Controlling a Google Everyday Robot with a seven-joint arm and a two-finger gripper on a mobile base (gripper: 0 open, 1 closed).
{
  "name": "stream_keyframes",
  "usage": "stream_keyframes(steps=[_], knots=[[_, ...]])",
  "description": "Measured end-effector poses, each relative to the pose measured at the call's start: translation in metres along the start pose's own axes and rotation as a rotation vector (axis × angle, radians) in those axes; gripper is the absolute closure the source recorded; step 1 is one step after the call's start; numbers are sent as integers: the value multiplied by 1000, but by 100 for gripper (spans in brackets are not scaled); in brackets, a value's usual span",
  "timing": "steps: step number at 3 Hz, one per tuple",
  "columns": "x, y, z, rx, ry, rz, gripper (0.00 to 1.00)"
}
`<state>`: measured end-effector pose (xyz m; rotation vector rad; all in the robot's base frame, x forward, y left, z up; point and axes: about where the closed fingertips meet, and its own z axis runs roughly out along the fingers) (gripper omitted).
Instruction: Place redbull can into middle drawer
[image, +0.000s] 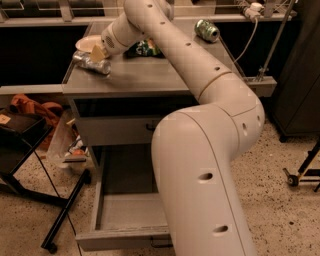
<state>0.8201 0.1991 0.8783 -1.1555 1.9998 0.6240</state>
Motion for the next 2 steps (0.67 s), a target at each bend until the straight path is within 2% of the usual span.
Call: stream_keyframes(steps=[1,2], knots=[[-2,2,9,-13,17,-5,0],[-3,3,15,-7,31,-1,0]])
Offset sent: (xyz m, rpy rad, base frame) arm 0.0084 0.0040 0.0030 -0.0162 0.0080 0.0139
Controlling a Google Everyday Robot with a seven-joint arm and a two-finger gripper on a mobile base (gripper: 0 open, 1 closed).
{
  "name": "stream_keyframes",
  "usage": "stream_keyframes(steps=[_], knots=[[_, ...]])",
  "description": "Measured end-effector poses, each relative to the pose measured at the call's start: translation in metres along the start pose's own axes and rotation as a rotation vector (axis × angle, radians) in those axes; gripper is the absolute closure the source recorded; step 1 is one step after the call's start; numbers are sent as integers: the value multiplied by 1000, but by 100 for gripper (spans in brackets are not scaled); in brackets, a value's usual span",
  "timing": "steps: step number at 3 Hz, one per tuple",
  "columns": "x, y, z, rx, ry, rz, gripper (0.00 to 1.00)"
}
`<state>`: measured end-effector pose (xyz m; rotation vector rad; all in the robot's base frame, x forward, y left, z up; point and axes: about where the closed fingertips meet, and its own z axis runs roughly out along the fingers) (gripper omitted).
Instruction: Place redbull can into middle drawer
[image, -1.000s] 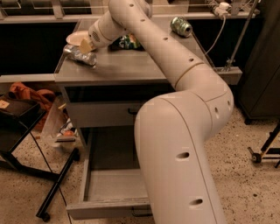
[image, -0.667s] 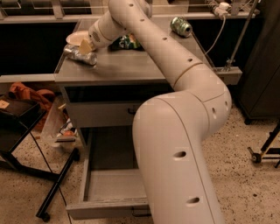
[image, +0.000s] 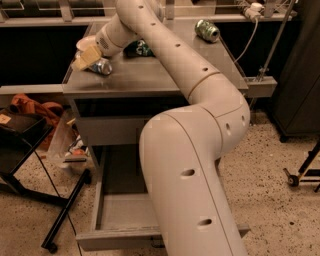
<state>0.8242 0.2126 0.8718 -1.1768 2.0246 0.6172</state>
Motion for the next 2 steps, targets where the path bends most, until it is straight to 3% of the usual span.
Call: stream_keyframes(steps=[2], knots=[[1,2,18,23,48,20,2]])
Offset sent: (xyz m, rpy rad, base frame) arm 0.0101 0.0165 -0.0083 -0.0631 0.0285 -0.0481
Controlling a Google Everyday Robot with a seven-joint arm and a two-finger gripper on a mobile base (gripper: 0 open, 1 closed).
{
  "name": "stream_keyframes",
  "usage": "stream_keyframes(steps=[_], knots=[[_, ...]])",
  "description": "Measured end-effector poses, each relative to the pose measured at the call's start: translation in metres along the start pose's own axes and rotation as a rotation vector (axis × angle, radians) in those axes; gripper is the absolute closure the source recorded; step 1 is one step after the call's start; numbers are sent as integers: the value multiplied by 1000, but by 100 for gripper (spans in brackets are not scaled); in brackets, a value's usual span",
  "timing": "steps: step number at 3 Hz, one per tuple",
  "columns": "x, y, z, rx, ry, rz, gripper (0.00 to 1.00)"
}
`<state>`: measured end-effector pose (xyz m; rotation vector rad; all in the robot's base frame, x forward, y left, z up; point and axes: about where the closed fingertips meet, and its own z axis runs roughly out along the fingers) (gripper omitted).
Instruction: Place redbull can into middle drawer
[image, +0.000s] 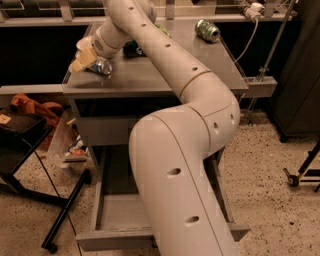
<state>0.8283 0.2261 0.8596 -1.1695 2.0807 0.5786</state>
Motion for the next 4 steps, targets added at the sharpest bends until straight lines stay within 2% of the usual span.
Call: stream_keyframes(steps=[1,2,4], knots=[[-4,6,8,-3,16,-9,21],[-4,9,13,-6,30,-12,44],[4,2,5,12,31,4,91]])
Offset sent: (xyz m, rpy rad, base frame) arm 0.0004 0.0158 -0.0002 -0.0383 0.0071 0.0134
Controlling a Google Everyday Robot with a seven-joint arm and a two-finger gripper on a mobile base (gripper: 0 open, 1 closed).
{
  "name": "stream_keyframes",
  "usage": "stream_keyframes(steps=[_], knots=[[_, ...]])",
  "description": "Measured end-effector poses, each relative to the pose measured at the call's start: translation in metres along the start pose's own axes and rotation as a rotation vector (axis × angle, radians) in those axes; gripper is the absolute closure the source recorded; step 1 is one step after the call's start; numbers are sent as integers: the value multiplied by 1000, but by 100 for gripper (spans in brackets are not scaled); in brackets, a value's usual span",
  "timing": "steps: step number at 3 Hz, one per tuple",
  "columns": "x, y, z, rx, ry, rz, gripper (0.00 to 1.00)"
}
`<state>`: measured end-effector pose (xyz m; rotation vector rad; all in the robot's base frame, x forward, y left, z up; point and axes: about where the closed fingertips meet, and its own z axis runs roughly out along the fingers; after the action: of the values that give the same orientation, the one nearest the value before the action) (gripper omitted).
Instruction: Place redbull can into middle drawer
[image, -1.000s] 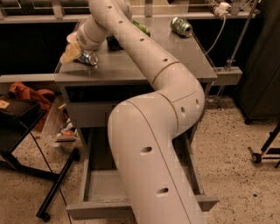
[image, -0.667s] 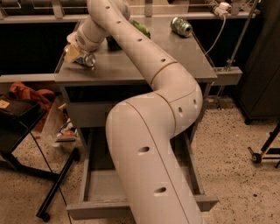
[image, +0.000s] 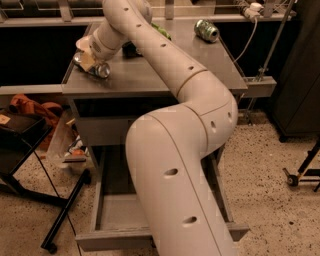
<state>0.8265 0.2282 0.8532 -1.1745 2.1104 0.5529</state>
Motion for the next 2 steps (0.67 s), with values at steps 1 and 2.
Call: stream_keyframes(steps=[1,2], knots=[[12,-11,-23,38,-19,24,100],[27,-13,-56,66,-59,43,100]])
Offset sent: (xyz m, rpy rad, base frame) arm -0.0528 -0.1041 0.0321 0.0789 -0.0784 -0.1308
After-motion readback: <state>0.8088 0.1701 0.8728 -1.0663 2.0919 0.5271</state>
